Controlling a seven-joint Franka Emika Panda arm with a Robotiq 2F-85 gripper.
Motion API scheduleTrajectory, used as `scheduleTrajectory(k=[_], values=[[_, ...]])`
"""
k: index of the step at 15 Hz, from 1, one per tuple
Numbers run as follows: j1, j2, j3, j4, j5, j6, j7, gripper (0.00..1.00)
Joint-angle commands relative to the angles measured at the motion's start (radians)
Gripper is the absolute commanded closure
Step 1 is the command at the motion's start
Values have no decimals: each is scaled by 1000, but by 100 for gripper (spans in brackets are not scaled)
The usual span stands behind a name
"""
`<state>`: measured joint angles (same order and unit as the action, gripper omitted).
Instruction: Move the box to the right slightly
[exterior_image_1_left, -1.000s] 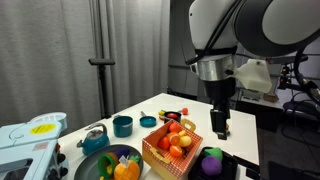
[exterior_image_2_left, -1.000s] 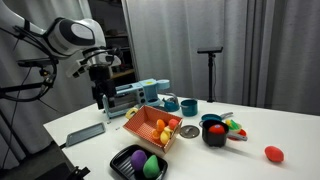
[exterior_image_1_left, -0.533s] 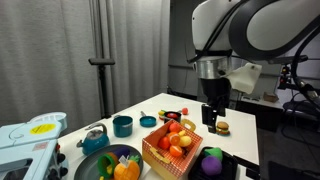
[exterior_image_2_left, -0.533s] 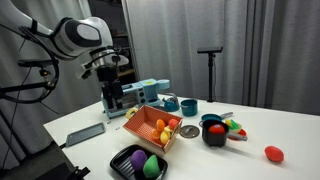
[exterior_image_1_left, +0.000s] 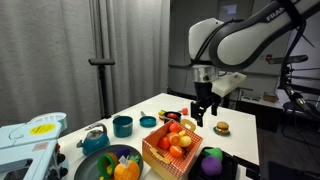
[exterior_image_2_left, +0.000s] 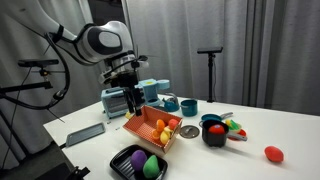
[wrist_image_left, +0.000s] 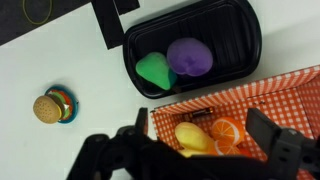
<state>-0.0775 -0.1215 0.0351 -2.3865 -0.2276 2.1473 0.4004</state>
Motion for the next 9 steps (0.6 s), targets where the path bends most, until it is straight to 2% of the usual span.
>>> scheduleTrajectory(k=[1,3,4,9], values=[[3,109,-21,110,-22,-8,25,0],[14,138,-29,149,12,-40,5,0],[15,91,-32,87,-4,-6,7,0],[20,131,-36,124,-1,-10,6,0]])
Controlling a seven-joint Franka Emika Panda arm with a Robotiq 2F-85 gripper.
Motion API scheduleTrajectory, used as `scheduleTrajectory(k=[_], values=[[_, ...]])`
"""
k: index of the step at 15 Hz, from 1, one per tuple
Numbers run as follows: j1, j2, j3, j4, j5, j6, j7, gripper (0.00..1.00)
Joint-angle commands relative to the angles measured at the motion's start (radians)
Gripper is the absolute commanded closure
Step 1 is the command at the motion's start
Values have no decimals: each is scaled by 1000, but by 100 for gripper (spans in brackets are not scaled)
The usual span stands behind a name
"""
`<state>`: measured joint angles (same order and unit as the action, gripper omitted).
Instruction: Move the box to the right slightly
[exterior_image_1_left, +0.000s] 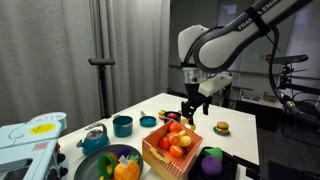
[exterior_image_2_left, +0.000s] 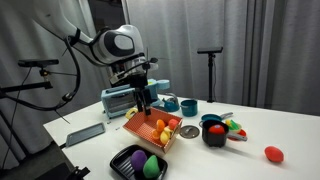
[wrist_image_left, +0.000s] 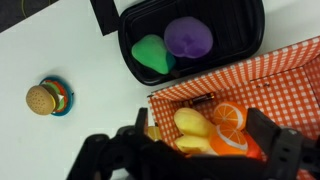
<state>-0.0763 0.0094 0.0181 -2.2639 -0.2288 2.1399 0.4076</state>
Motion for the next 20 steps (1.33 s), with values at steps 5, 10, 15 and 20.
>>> scheduleTrajectory(k=[5,10,15,20], values=[[16,14,-24,10,-20,12,4,0],[-10,53,-79,34,-104,98,16,0],[-8,167,-132,45,-184,355,64,0],[1,305,-141,76,-85,540,-26,0]])
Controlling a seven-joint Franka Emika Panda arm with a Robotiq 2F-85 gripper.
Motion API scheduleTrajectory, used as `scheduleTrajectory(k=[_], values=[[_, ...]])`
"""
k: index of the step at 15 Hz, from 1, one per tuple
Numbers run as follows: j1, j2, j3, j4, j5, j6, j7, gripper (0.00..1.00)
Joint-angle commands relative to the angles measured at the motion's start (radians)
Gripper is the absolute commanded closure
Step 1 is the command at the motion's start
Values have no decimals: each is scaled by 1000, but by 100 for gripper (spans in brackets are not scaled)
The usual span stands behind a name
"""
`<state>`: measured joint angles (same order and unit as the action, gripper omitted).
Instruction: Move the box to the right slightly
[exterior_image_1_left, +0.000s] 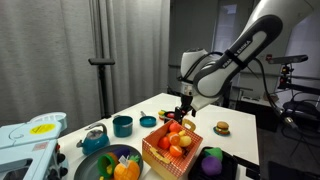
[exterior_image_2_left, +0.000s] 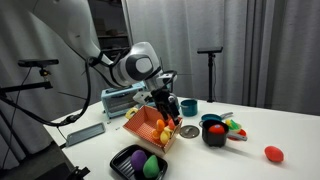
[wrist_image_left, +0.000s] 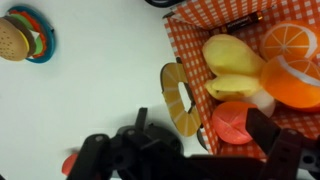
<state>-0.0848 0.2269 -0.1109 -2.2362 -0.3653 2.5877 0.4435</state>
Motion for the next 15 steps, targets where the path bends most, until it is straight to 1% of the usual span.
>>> scheduleTrajectory(k=[1,4,5,6,8,9,10,15], values=[[8,107,-9,57,74,112,-92,0],[2,165,1,82,129,168,-193,0],[-1,174,5,85,146,178,-226,16],[-9,187,16,86,168,191,-272,28],[-55,187,29,83,217,197,-384,40],[-73,188,34,83,237,195,-436,48],[-93,187,41,85,260,191,-486,55],[-183,177,68,100,330,128,-706,87]])
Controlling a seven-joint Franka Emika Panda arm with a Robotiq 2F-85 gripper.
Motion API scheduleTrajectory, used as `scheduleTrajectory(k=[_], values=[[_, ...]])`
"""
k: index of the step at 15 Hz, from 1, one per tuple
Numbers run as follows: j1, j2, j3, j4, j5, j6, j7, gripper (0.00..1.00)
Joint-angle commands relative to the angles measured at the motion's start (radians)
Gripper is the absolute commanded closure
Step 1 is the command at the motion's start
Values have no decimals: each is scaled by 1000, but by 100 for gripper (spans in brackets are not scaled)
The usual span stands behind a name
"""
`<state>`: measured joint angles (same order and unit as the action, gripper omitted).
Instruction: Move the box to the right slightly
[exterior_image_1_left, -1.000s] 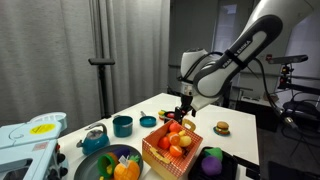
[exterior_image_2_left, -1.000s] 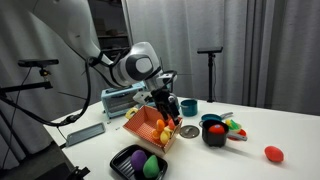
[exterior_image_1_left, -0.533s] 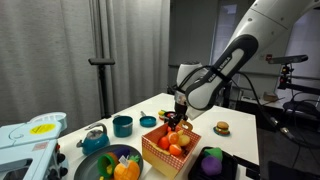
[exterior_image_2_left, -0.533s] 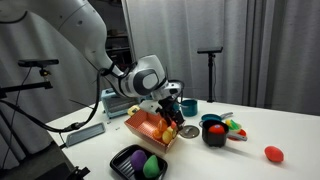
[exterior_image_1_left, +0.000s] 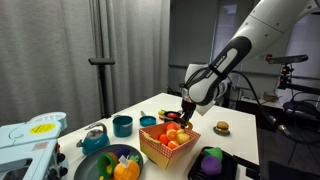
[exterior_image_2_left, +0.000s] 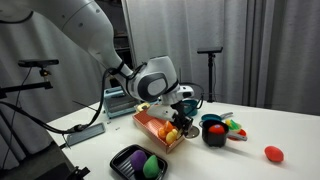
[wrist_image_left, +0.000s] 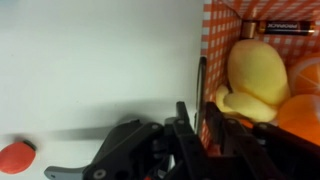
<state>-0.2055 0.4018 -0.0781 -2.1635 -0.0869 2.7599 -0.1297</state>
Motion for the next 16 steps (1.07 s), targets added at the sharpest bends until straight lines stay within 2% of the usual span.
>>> scheduleTrajectory(k=[1,3,5,8,9,16], values=[[-86,-3,37,33,62,-62,-177,93],[-101,-6,31,47,62,-85,-221,100],[-99,-6,23,64,54,-107,-234,96],[-85,-2,1,92,34,-135,-217,96],[-102,1,-7,108,42,-142,-227,96],[-83,38,-111,164,-1,-124,-121,96]])
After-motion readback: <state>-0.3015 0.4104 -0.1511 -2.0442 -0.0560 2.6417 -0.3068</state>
